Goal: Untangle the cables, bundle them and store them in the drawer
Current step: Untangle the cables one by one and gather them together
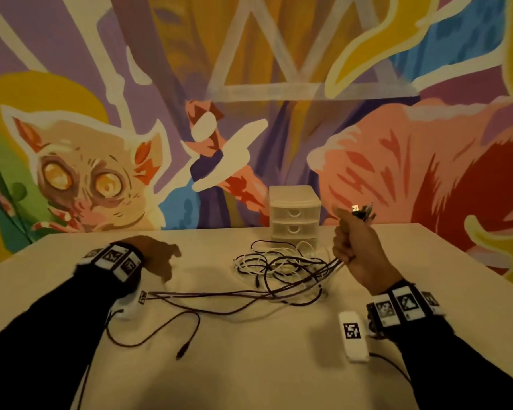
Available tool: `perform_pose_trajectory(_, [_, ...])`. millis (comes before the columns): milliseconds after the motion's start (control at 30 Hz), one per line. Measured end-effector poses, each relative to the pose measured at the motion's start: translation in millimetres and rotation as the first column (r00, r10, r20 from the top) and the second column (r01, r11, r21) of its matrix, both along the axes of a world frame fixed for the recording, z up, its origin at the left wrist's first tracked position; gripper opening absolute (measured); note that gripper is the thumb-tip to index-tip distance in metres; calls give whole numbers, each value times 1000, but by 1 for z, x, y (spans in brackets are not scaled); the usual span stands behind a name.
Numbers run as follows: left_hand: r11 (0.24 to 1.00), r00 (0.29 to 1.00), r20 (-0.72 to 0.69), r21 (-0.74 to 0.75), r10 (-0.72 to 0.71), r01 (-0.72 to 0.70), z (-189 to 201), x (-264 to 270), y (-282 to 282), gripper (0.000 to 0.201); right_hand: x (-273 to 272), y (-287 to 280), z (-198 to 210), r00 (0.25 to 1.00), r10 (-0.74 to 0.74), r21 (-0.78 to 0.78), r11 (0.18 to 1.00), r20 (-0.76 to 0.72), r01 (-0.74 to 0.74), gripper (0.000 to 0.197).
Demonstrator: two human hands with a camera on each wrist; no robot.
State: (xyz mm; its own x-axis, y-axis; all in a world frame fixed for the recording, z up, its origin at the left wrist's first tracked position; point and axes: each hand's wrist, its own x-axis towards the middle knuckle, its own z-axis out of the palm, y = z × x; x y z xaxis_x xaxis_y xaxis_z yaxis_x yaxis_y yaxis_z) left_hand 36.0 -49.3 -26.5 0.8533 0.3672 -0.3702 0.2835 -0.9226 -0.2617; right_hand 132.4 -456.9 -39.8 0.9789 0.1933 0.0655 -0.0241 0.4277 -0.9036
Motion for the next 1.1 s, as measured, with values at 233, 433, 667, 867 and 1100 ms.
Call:
perform_pose_trajectory(233, [810, 794, 551, -326, -256, 488, -22, 43, -107, 22, -4, 0, -16, 971, 219, -21, 975, -91, -222, 62])
perform_pose_trajectory(433, [704, 710, 697, -457, -95, 543, -55, 87, -138, 21, -1, -9, -39, 978, 140, -67, 986, -154, -151, 61])
perform_pose_trajectory(667, [789, 818, 517, -380, -252, 483, -72, 129, -142, 22, 29, 2, -46, 991, 73, -136, 987, -116, -88, 57])
perform_pose_trajectory(867, [821, 802, 482, -252, -353, 513, -73, 140, -146, 26, 40, 1, -57, 991, 53, -154, 985, -125, -72, 58])
perform_pose_trajectory(1100, [636, 595, 803, -457, -6, 622, -55, 138, -138, 10, 45, -4, -57, 994, 37, -173, 983, -99, -53, 55])
